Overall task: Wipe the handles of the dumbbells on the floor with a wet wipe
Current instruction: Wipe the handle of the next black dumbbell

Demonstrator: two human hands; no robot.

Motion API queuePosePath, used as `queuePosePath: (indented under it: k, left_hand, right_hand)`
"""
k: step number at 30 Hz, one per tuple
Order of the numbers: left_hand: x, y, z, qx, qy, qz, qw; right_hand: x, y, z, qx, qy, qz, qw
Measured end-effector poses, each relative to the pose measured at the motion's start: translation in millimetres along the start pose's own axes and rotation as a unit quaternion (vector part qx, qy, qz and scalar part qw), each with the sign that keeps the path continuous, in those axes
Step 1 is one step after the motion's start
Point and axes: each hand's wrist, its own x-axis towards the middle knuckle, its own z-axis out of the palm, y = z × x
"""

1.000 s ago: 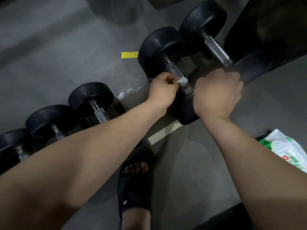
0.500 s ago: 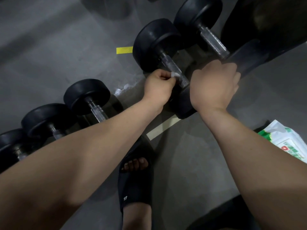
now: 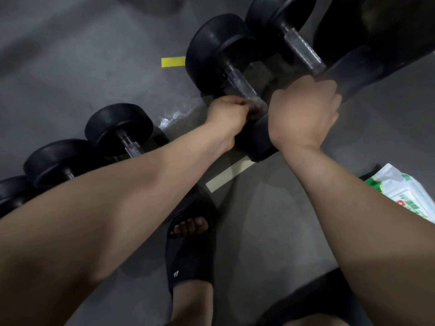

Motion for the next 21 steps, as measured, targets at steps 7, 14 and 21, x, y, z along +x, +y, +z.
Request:
queuePosePath:
  k: [7,14,21]
  left_hand:
    - [9.2,9.5,-7.4,-0.008,0.098,0.028,0.995]
    - [7.3,-3.9,6.6,0.071,0.110,0.143,0.981]
    - [5.8,-5.6,-3.7,0.154,0.058,0.216,0.962]
  right_hand:
    - [0.1,0.5,0.2,0.006,0.000,0.002,1.000]
    - [0.4,1.1,0.3,0.009,0.001,0.004,1.000]
    - [1.1,2.4,0.9,0.004,-0.001,0.006,1.000]
